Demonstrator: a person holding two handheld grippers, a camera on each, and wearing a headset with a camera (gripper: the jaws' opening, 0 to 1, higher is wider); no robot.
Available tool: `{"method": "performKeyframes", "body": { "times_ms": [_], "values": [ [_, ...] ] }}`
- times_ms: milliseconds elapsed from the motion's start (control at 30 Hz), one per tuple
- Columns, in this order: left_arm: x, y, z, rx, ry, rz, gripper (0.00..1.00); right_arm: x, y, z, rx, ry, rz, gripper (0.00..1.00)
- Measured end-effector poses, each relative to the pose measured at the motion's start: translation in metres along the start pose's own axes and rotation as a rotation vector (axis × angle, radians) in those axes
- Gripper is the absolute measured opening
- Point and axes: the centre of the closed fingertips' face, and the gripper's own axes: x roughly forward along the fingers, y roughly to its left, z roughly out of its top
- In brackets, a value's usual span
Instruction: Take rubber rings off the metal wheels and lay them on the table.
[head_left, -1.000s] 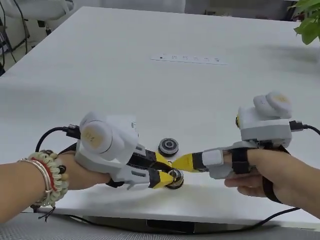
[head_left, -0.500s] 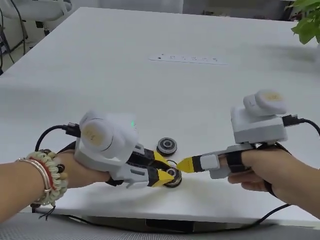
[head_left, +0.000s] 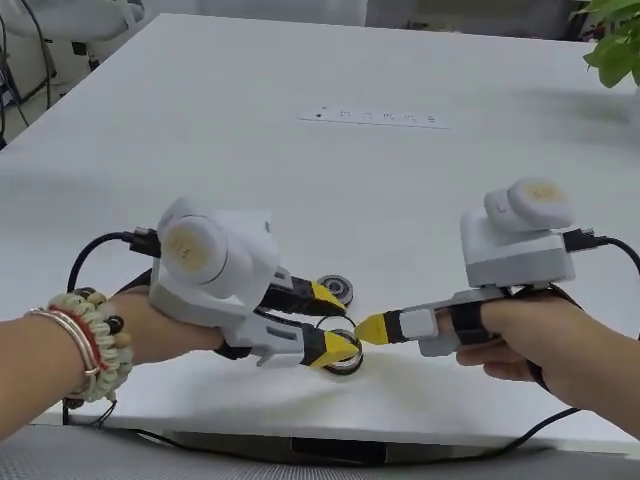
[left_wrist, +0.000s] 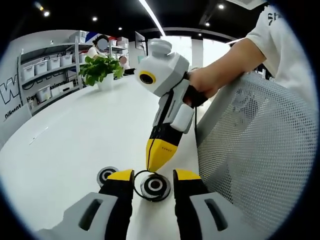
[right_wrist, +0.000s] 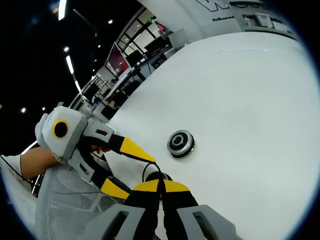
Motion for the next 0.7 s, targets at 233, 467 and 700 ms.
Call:
{"method": "performKeyframes", "body": {
  "times_ms": [233,467,700],
  "values": [
    [-0.01,-0.022,0.018,0.03,0.005,-0.088,0.48,-0.006,-0.003,0.008,-0.043,-0.02,-0.024,0.0],
    [-0.028,-0.025,0.03,0.046,0.007,-0.103,0.64,-0.01,-0.006,0.012,-0.063,-0.034,-0.039,0.0],
    [-0.055,-0.022,0.046,0.008,-0.033,-0.073,0.78,-0.014,-0.007,0.016,-0.067,-0.055,-0.046,0.0]
  ]
}}
